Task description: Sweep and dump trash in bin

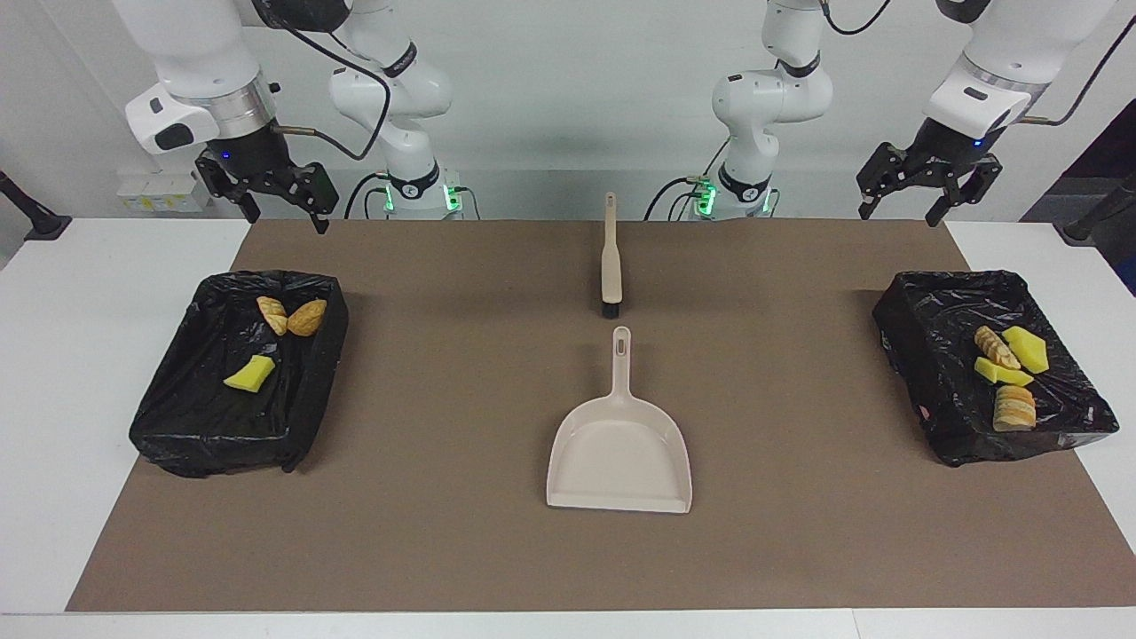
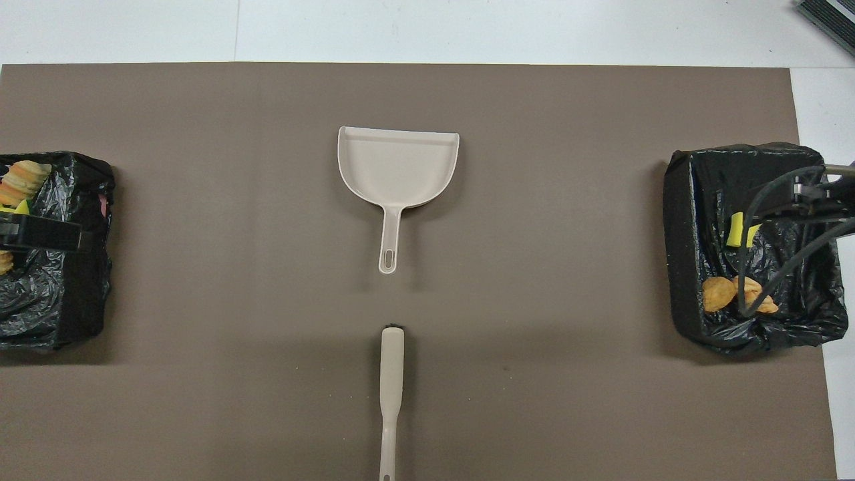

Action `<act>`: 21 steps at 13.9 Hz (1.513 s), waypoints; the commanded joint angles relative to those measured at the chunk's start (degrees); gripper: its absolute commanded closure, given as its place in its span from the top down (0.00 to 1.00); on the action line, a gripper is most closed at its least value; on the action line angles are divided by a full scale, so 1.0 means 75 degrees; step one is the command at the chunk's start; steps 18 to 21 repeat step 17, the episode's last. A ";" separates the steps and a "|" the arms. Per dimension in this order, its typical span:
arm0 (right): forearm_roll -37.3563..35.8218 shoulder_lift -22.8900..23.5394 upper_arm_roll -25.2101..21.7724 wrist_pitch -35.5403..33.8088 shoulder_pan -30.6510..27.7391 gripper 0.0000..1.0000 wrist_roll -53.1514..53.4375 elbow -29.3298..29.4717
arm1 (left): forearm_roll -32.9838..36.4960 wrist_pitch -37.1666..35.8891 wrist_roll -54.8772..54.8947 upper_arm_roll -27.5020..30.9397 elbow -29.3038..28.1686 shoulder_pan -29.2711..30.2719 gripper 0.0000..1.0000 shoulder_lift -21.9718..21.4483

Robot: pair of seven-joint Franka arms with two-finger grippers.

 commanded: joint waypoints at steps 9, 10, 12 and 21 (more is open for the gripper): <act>0.0157 -0.0094 -0.0002 0.0055 -0.0084 1.00 -0.0075 -0.0101 | 0.0122 -0.0424 -0.0404 -0.0065 0.0174 -0.0052 1.00 -0.0006; 0.0157 -0.0094 -0.0002 0.0055 -0.0084 1.00 -0.0075 -0.0101 | 0.0122 -0.0424 -0.0485 -0.0065 0.0174 -0.0052 1.00 -0.0006; 0.0157 -0.0094 -0.0002 0.0055 -0.0084 1.00 -0.0064 -0.0101 | 0.0122 -0.0378 -0.0451 -0.0065 0.0185 -0.0041 1.00 -0.0006; 0.0157 -0.0094 -0.0002 0.0055 -0.0084 1.00 -0.0064 -0.0101 | 0.0122 -0.0260 -0.0369 -0.0065 0.0174 -0.0041 1.00 -0.0006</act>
